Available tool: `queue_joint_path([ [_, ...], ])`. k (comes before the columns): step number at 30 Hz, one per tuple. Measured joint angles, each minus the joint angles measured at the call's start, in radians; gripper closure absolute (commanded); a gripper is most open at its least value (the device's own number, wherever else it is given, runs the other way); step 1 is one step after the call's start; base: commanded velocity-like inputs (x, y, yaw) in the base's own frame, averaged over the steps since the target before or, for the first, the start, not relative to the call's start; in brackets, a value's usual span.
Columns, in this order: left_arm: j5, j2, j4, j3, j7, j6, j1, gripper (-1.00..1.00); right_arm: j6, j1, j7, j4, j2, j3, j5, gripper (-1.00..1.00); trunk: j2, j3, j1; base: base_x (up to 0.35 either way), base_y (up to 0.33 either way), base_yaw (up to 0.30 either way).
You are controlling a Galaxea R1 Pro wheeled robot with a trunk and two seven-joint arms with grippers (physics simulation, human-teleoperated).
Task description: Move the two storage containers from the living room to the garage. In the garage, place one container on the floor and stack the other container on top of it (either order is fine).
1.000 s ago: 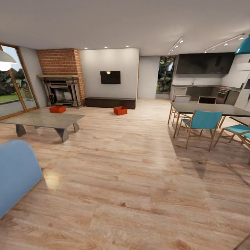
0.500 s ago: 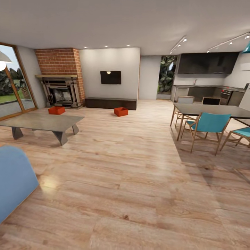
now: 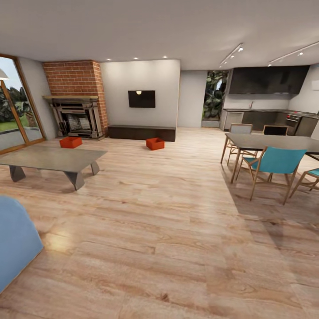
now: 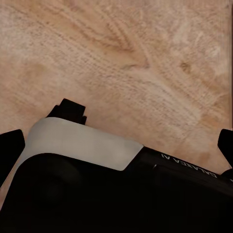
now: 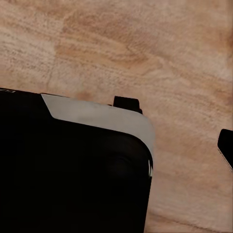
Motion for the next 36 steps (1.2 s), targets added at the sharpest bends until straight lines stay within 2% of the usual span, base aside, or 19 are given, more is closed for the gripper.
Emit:
queue_joint_path([
  [16,0.000,-0.001,-0.001,0.000,0.000,0.000,0.000,-1.00,0.000,0.000,0.000,0.001,0.001,0.000,0.001,-1.00,0.000,0.000,0.000,0.342,0.077,0.000],
  [36,0.000,-0.002,-0.003,-0.004,0.000,0.000,0.000,-1.00,0.000,0.000,0.000,0.001,0.000,0.000,0.000,-1.00,0.000,0.000,0.000,0.342,0.004,0.000],
])
